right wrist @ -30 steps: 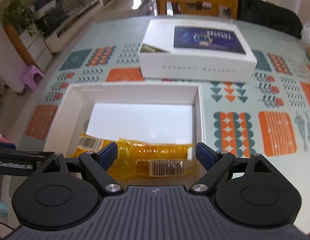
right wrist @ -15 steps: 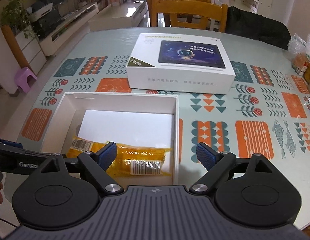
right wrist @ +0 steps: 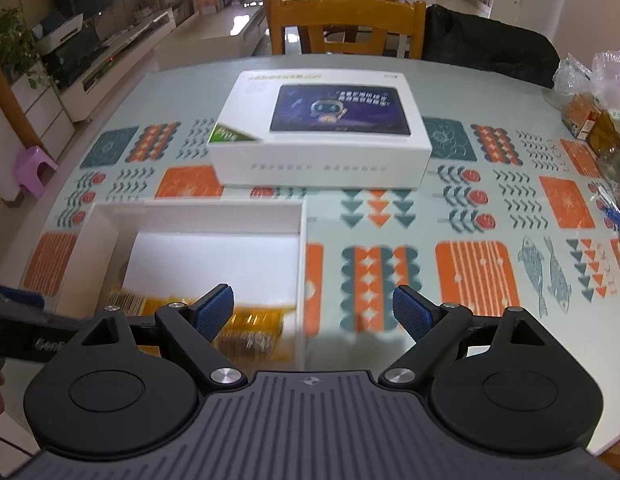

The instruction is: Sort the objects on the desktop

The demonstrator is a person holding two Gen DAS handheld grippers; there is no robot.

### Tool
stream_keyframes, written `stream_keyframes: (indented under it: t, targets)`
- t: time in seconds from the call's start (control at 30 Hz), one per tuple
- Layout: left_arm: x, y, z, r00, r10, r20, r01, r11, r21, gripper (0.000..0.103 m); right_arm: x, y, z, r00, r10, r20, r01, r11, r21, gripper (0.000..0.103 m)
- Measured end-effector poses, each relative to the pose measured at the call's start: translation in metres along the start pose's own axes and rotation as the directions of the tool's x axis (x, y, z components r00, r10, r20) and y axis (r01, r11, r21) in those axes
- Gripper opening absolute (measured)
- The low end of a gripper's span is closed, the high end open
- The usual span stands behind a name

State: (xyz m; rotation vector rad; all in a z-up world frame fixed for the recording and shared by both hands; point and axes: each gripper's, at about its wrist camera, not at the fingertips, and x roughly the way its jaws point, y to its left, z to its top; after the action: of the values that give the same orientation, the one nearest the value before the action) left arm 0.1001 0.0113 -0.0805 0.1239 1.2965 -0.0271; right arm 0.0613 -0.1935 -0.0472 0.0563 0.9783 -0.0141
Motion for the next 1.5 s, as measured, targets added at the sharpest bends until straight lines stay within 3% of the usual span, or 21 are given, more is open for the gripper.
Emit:
stream_keyframes:
  t: [0.23,0.47,0.7,0.9,1.17,1.5]
  targets:
    - [0.003,0.013,0.039,1.000,0.008,0.030,-0.008,1.000,0.001,0.103,0.037,-0.033,0.061,0.999,-0.022,0.036,0.022,1.000,0.005,0.103]
    - [0.011,0.016,0.109,0.996,0.013,0.088,-0.016,0.999,0.036,0.103,0.097,-0.051,0.120,0.999,-0.051,0.017,0.051,0.999,-0.004,0.103]
    - [0.047,0.003,0.182,0.992,-0.120,0.038,0.118,0.992,0.049,0.103,0.143,-0.062,0.156,0.997,-0.078,0.002,0.078,0.996,-0.030,0.103]
    - [0.084,-0.014,0.225,0.991,-0.132,0.010,0.131,0.988,0.079,0.103,0.174,-0.086,0.186,0.999,-0.047,-0.015,0.047,0.999,0.009,0.103]
    - [0.106,-0.026,0.247,0.983,-0.184,-0.013,0.185,0.976,0.114,0.103,0.201,-0.093,0.207,0.996,0.036,-0.078,-0.031,0.997,0.068,0.103]
    - [0.108,0.004,0.240,0.979,-0.203,-0.013,0.204,0.976,0.081,0.103,0.209,-0.041,0.215,0.990,0.097,-0.100,-0.098,0.995,-0.002,0.103]
